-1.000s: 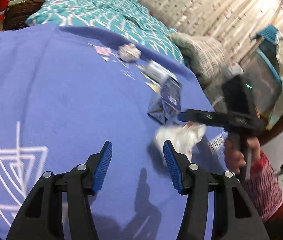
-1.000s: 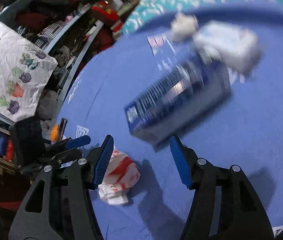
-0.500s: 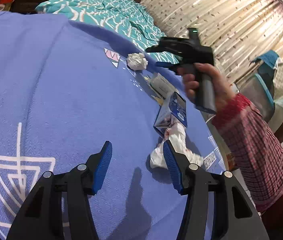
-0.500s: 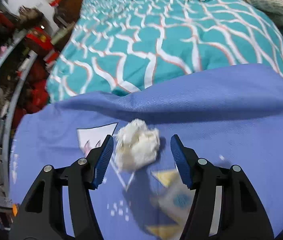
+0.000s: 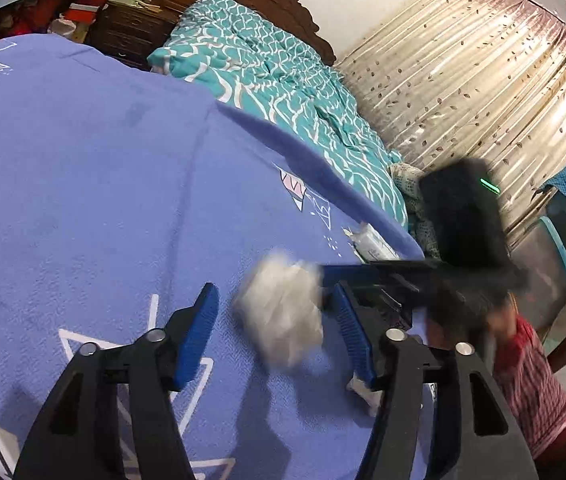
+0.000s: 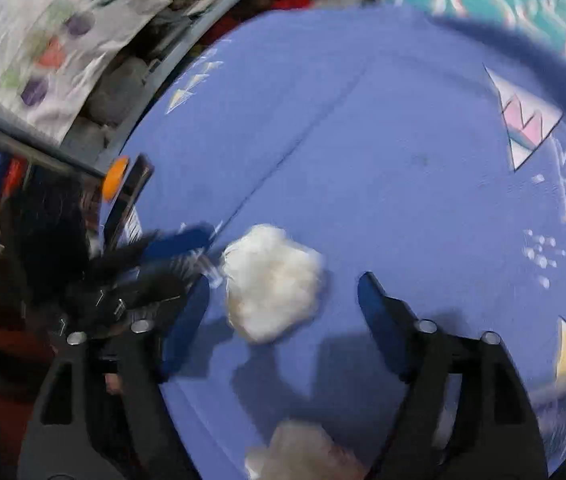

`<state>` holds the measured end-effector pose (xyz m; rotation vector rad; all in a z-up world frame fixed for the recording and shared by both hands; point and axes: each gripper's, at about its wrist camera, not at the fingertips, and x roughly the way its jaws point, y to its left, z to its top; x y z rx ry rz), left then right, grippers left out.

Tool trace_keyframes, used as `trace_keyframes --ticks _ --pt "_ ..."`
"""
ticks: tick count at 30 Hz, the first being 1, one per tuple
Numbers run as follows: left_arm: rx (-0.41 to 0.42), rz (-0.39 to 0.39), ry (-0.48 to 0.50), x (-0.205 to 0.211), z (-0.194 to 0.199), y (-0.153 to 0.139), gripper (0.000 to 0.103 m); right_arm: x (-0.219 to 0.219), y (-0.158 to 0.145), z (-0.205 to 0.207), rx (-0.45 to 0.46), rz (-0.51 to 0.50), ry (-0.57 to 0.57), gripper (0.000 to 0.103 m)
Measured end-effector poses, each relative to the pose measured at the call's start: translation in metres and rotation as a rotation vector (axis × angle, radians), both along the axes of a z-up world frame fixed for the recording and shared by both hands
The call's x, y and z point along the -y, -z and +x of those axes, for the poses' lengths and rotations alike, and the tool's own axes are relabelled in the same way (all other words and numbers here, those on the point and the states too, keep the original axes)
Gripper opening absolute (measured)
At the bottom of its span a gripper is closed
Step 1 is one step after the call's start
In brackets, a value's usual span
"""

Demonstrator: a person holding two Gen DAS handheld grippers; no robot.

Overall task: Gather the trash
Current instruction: 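Move both open tools back to the trash on the tablecloth, then grasp the crumpled white tissue with the left tool while the right grasps the sponge packet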

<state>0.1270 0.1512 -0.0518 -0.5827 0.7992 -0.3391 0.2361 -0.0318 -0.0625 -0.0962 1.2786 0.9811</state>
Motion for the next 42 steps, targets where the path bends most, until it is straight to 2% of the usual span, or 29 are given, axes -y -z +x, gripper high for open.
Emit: trace_keyframes --ticks 1,3,5,7,9,11,13,14,16,18,19,20,22,25,28,31,34,36,37,38,39,40,42 --pt "0.004 0.01 -0.004 0.001 0.0 -0.001 0.066 0.011 -0.009 -0.004 0.024 0.021 0.01 0.087" --pt "0.008 0.04 0.007 0.006 -0.002 -0.004 0.066 0.043 -0.029 0.003 0.087 0.046 0.101 0.087" --pt "0.018 0.06 0.015 0.011 -0.002 -0.005 0.066 0.085 -0.045 0.024 0.159 0.049 0.262 0.087" --pt "0.033 0.086 0.03 0.016 -0.004 -0.008 0.066 0.13 -0.049 0.048 0.227 -0.035 0.46 0.087" --pt "0.037 0.11 0.054 0.023 -0.002 -0.008 0.066 0.164 -0.037 0.067 0.22 -0.111 0.582 0.087" --pt "0.04 0.131 0.074 0.03 0.0 -0.008 0.066 0.182 -0.016 0.08 0.151 -0.145 0.639 0.087" --pt "0.044 0.156 0.087 0.035 0.001 -0.007 0.067 0.185 0.004 0.085 0.125 -0.216 0.65 0.087" --pt "0.048 0.168 0.09 0.037 0.001 -0.008 0.068 0.184 0.013 0.082 0.131 -0.248 0.634 0.088" --pt "0.053 0.184 0.094 0.04 0.001 -0.008 0.07 0.174 0.018 0.072 0.228 -0.326 0.607 0.088" --pt "0.049 0.197 0.098 0.042 0.002 -0.007 0.07 0.183 0.025 0.071 0.228 -0.375 0.634 0.075" --pt "0.043 0.2 0.099 0.043 0.003 -0.006 0.07 0.191 0.025 0.068 0.235 -0.389 0.658 0.055" --pt "0.036 0.199 0.097 0.042 0.004 -0.005 0.071 0.199 0.023 0.064 0.237 -0.402 0.68 0.05" --pt "0.025 0.188 0.089 0.039 0.005 -0.003 0.071 0.22 0.016 0.057 0.201 -0.354 0.734 0.045" --pt "0.011 0.173 0.074 0.035 0.007 -0.001 0.069 0.244 0.003 0.023 0.207 -0.324 0.775 0.044" --pt "-0.005 0.168 0.07 0.034 0.009 0.001 0.069 0.264 -0.011 -0.024 0.185 -0.196 0.818 0.045" --pt "-0.012 0.182 0.075 0.037 0.009 0.002 0.069 0.278 -0.021 -0.088 0.123 -0.003 0.813 0.046" --pt "-0.024 0.222 0.09 0.044 0.01 0.003 0.069 0.282 -0.016 -0.147 -0.039 0.29 0.772 0.048" --pt "-0.031 0.258 0.094 0.05 0.011 0.004 0.065 0.281 -0.005 -0.183 -0.102 0.405 0.759 0.051" --pt "-0.035 0.267 0.097 0.052 0.012 0.005 0.054 0.279 0.002 -0.198 -0.129 0.427 0.761 0.052" --pt "-0.044 0.273 0.103 0.054 0.013 0.006 0.05 0.278 0.009 -0.212 -0.137 0.421 0.775 0.054" --pt "-0.046 0.276 0.106 0.055 0.013 0.006 0.047 0.278 0.012 -0.224 -0.109 0.376 0.805 0.063" --pt "-0.037 0.278 0.102 0.055 0.012 0.005 0.038 0.279 0.011 -0.235 -0.05 0.308 0.842 0.077" --pt "-0.022 0.282 0.102 0.054 0.009 0.004 0.033 0.283 0.006 -0.252 0.078 0.196 0.917 0.085"
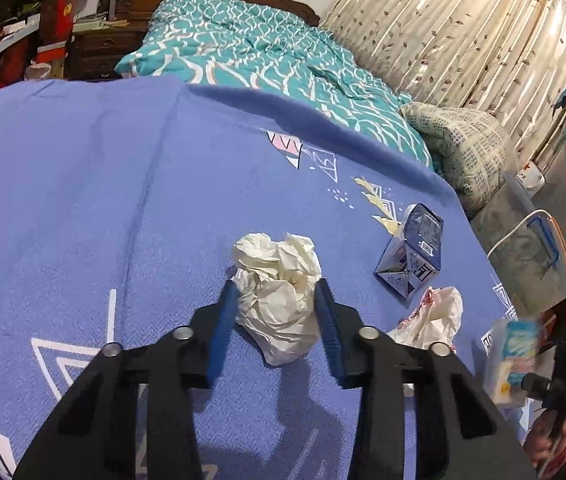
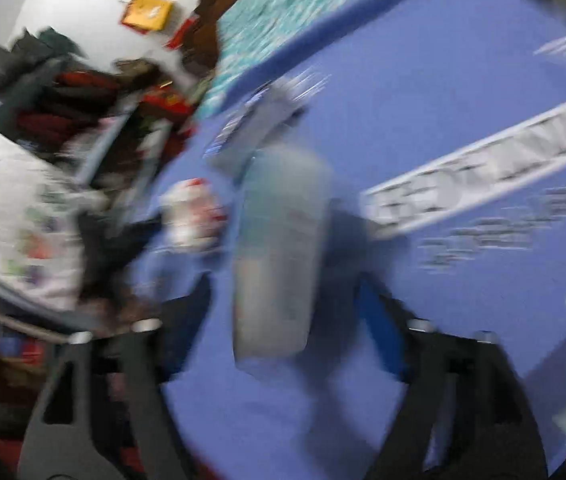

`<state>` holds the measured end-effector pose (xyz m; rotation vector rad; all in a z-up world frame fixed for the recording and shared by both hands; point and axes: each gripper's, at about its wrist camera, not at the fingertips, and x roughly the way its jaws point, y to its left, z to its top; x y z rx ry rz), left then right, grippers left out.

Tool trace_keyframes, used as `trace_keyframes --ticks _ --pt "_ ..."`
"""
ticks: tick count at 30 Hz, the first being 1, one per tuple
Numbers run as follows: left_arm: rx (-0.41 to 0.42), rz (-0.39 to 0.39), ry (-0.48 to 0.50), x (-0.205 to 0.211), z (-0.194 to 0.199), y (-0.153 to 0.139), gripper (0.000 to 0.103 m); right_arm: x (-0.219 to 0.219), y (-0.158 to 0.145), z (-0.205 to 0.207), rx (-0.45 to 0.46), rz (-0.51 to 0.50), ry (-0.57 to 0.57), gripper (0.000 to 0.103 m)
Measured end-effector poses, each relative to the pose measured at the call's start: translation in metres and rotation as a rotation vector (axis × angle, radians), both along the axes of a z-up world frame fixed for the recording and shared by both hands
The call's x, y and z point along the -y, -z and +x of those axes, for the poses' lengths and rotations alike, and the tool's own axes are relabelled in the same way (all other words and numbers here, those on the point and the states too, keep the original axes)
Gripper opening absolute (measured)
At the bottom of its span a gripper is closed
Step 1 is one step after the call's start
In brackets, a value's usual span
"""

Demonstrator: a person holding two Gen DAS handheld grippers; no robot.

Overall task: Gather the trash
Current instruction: 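Grasp the crumpled white tissue with the left tool while the right grasps the sponge packet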

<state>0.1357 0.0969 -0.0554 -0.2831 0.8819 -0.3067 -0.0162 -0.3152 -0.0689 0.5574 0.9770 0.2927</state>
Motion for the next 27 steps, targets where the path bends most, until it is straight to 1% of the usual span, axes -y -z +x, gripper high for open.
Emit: trace_keyframes --ticks 2,4,5,6,7,10,12,13,15,16,17,18,20,21,22,24,27 --pt "0.008 -0.024 0.006 -0.004 -0.005 -0.002 0.022 0.008 -0.008 -0.017 0.039 -0.1 0.087 0.085" --pt "-0.003 -0.064 0.003 -0.011 -0.014 -0.003 0.022 0.019 -0.016 -0.035 0.074 -0.119 0.161 0.085" --pt "-0.005 -0.085 0.004 -0.013 -0.019 -0.004 0.014 0.023 -0.022 -0.045 0.092 -0.119 0.186 0.086" --pt "-0.002 -0.106 0.011 -0.017 -0.027 -0.006 0.011 0.024 -0.026 -0.053 0.109 -0.126 0.208 0.086" --pt "-0.001 -0.108 0.013 -0.018 -0.032 -0.007 0.011 0.022 -0.028 -0.06 0.121 -0.14 0.223 0.087" --pt "0.004 -0.122 0.023 -0.021 -0.049 -0.013 0.011 -0.009 -0.033 -0.066 0.16 -0.209 0.203 0.088" --pt "0.009 -0.12 0.037 -0.019 -0.059 -0.017 0.009 -0.038 -0.03 -0.06 0.178 -0.258 0.166 0.089" --pt "0.009 -0.114 0.045 -0.018 -0.061 -0.018 0.004 -0.056 -0.028 -0.055 0.182 -0.289 0.151 0.09" --pt "0.004 -0.102 0.065 -0.013 -0.067 -0.019 0.003 -0.083 -0.014 -0.037 0.174 -0.344 0.136 0.091" --pt "0.004 -0.087 0.069 -0.01 -0.069 -0.019 0.003 -0.093 -0.011 -0.03 0.154 -0.369 0.129 0.091" --pt "0.003 -0.07 0.071 -0.007 -0.072 -0.019 0.005 -0.097 -0.001 -0.016 0.133 -0.384 0.127 0.091" --pt "-0.002 -0.048 0.067 -0.005 -0.074 -0.018 0.01 -0.101 0.005 -0.008 0.112 -0.395 0.128 0.091" --pt "-0.01 -0.022 0.05 -0.003 -0.077 -0.017 0.061 -0.103 0.013 0.002 0.079 -0.403 0.125 0.091" --pt "0.004 -0.014 0.028 -0.003 -0.079 -0.018 0.067 -0.102 0.016 0.004 0.067 -0.403 0.122 0.091" --pt "0.022 -0.005 0.012 -0.003 -0.082 -0.021 0.069 -0.103 0.018 0.007 0.056 -0.409 0.119 0.091" --pt "0.026 0.011 0.025 0.002 -0.08 -0.023 0.069 -0.104 0.018 0.008 0.05 -0.431 0.11 0.091" --pt "0.029 0.06 0.038 0.014 -0.071 -0.024 0.069 -0.105 0.014 0.008 0.043 -0.47 0.099 0.091"
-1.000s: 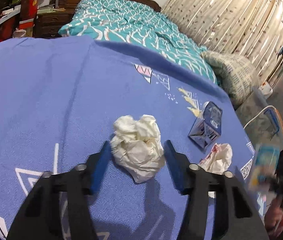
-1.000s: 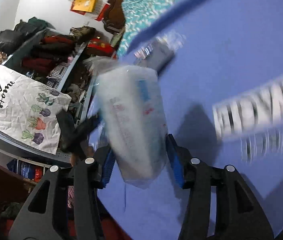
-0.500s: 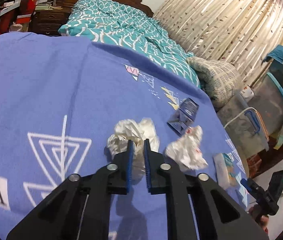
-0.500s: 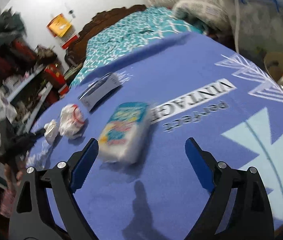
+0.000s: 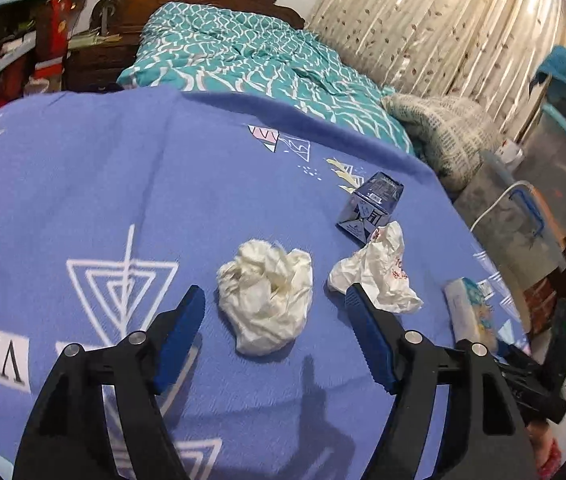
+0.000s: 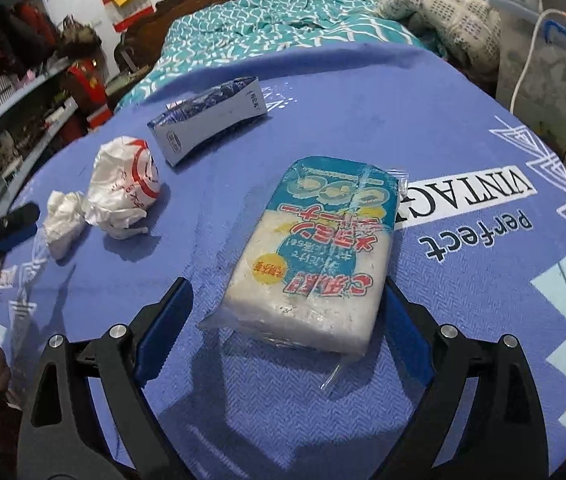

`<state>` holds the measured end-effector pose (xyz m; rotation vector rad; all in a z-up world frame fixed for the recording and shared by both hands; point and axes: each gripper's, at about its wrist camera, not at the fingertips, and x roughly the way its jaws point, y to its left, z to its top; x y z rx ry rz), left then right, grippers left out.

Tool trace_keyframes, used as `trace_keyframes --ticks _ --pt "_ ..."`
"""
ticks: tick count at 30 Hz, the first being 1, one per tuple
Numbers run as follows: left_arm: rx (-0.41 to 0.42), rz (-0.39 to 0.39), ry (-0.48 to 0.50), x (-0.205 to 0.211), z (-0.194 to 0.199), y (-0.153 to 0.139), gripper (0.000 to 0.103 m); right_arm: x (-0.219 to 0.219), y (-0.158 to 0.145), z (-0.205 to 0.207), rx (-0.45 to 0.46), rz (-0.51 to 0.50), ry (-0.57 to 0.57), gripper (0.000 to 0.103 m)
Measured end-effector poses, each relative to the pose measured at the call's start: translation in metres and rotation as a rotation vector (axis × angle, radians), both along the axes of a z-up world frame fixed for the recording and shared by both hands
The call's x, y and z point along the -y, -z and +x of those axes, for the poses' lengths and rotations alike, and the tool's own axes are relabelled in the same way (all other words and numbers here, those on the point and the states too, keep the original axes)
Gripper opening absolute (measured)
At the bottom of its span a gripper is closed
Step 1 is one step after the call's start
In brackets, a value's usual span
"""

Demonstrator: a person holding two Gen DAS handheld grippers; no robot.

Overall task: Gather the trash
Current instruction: 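Grasp the crumpled white tissue with the left tool while the right grasps the sponge packet, then carry tissue and sponge packet over the beige bin and open both tools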

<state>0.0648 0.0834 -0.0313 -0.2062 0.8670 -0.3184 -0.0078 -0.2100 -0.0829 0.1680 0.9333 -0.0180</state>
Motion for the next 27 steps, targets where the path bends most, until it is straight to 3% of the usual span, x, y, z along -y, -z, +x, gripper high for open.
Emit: trace_keyframes --ticks 2,3,4,7,11,15,21,27 --pt "-0.013 0.051 0.008 0.01 0.008 0.006 0.067 0.003 -0.001 -0.001 -0.001 -0.004 0.006 0.088" --pt "-0.033 0.078 0.007 0.014 0.013 0.012 0.064 0.003 -0.002 -0.002 0.002 -0.01 0.01 0.082" --pt "-0.064 0.089 0.01 0.017 0.018 0.019 0.043 0.005 -0.003 -0.003 0.011 -0.027 0.008 0.067" --pt "-0.071 0.083 0.014 0.017 0.018 0.023 0.038 0.015 -0.013 -0.015 0.058 -0.003 0.009 0.063" --pt "-0.077 0.001 0.051 0.007 0.003 0.017 0.037 0.033 -0.027 -0.037 0.131 0.018 0.035 0.062" --pt "-0.053 -0.122 0.125 0.008 -0.017 0.002 0.037 0.049 -0.028 -0.051 0.137 0.014 0.049 0.062" --pt "-0.006 -0.122 0.38 0.089 -0.033 -0.026 0.038 0.083 -0.028 -0.066 0.141 -0.028 0.119 0.063" --pt "-0.089 -0.099 0.613 0.201 -0.02 -0.016 0.038 0.147 -0.032 -0.087 0.157 0.005 0.244 0.063"
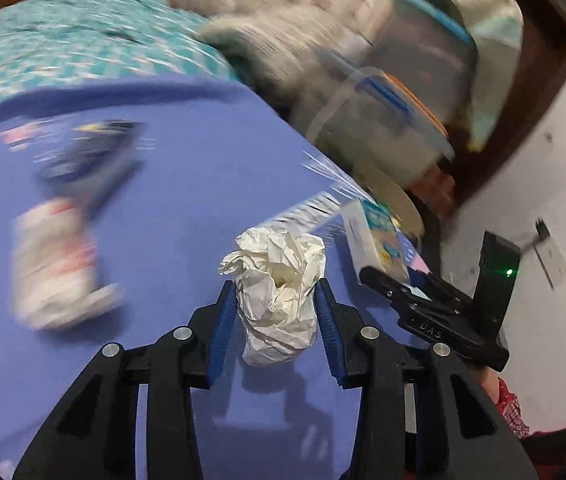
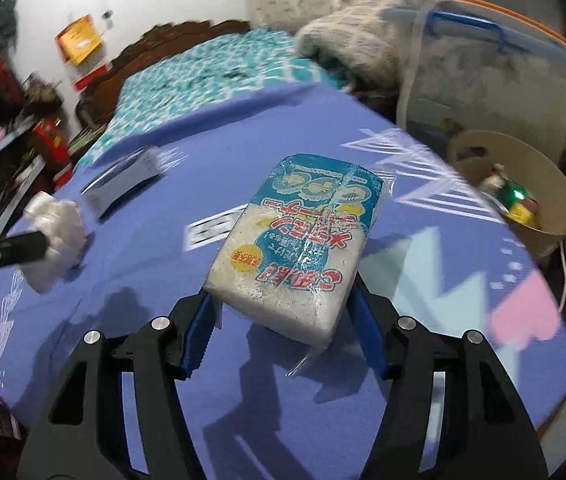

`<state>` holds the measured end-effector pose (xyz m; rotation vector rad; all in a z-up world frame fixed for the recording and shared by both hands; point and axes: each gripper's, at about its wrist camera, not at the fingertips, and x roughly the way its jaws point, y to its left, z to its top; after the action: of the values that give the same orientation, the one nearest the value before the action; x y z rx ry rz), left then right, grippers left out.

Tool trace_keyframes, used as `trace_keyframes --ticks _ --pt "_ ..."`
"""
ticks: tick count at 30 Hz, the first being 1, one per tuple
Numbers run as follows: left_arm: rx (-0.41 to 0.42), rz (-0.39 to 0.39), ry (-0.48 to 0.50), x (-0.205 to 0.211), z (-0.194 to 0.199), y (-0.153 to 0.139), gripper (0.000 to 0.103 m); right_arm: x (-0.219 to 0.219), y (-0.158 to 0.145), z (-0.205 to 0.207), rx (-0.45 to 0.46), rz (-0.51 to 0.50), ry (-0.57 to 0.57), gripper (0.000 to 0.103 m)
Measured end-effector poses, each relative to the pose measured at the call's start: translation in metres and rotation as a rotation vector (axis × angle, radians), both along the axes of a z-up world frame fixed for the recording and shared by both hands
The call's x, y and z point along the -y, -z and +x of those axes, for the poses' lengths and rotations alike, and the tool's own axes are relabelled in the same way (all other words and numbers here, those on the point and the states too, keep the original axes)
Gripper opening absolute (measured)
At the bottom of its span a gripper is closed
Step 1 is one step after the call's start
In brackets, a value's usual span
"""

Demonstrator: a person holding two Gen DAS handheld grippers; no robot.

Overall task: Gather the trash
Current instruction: 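Carry tissue and sponge packet over the beige bin and open both tools, then move both open tools back to the remaining trash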

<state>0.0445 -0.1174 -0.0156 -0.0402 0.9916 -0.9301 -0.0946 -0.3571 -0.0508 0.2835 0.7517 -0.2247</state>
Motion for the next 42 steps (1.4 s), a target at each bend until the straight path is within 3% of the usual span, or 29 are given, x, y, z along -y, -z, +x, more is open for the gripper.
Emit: trace_keyframes --ticks 9,15,19,22,23,25,31,35,42 --pt "-0.131 0.032 0.236 0.191 0.036 0.011 0.038 0.147 -0.009 -0.017 -0.014 -0.036 0.215 0.064" --pt "-0.139 0.062 0.315 0.307 0.045 0.007 0.039 0.219 -0.006 -0.014 -0.042 -0.062 0.306 0.064" --pt "-0.136 0.089 0.323 0.358 0.05 0.012 0.04 0.243 -0.007 -0.005 -0.043 -0.07 0.316 0.066" --pt "-0.146 0.104 0.328 0.39 0.053 0.019 0.047 0.25 -0.006 0.008 -0.042 -0.086 0.297 0.075" --pt "-0.146 0.119 0.322 0.399 0.054 0.022 0.061 0.249 -0.006 0.012 -0.038 -0.088 0.288 0.086" --pt "-0.133 0.151 0.286 0.407 0.056 0.026 0.071 0.248 -0.006 0.016 -0.029 -0.12 0.296 0.088" --pt "-0.097 0.092 0.281 0.384 0.054 0.009 0.071 0.247 -0.014 -0.004 0.052 -0.101 0.337 0.088" --pt "-0.078 0.044 0.296 0.341 0.041 -0.005 0.071 0.236 -0.018 -0.029 0.111 -0.036 0.382 0.088" --pt "0.018 0.064 0.337 0.256 -0.006 -0.006 0.071 0.187 -0.036 -0.031 0.179 0.013 0.333 0.084"
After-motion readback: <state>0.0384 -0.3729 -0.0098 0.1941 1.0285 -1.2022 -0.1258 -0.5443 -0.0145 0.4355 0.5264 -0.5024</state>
